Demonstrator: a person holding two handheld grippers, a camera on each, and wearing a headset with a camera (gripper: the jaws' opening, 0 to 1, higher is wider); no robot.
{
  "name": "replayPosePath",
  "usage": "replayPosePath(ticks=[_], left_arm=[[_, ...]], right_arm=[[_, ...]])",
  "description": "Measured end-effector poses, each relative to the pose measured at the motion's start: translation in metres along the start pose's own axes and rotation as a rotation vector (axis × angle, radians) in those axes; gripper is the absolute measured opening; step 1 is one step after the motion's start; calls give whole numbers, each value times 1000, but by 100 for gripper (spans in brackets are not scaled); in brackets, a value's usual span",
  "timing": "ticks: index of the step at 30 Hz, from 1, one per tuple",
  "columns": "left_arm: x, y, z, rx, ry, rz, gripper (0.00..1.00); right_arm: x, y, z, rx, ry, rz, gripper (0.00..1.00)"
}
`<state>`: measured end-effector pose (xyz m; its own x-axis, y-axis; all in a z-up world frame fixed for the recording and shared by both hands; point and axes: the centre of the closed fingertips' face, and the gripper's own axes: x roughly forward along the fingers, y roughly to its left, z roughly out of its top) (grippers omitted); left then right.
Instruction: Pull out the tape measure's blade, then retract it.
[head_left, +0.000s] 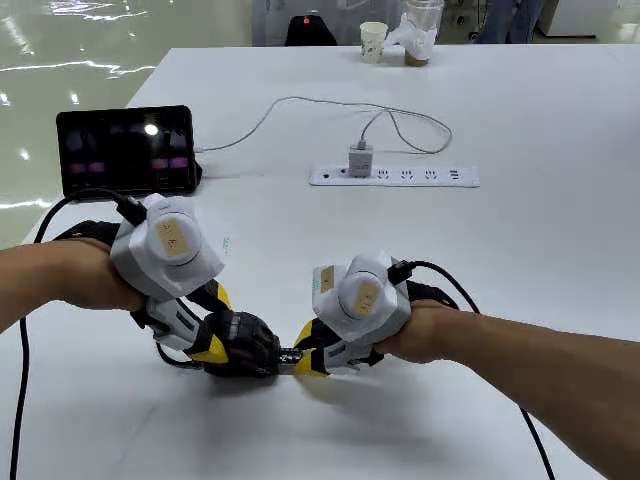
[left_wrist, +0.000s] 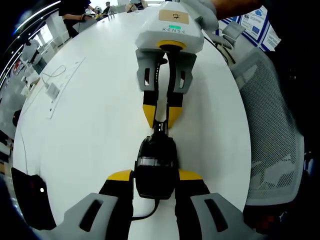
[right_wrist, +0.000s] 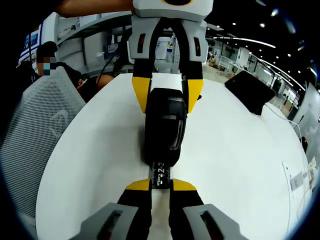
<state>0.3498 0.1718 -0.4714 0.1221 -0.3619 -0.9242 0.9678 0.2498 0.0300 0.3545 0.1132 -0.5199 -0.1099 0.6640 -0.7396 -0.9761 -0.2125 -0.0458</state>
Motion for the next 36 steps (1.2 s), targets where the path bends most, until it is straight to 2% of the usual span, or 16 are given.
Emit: replayPosePath(ticks=[36], left_arm=[[1, 1, 1, -8, 12, -4, 25]], right_arm=[[-28, 1, -31, 22, 26, -6, 9]])
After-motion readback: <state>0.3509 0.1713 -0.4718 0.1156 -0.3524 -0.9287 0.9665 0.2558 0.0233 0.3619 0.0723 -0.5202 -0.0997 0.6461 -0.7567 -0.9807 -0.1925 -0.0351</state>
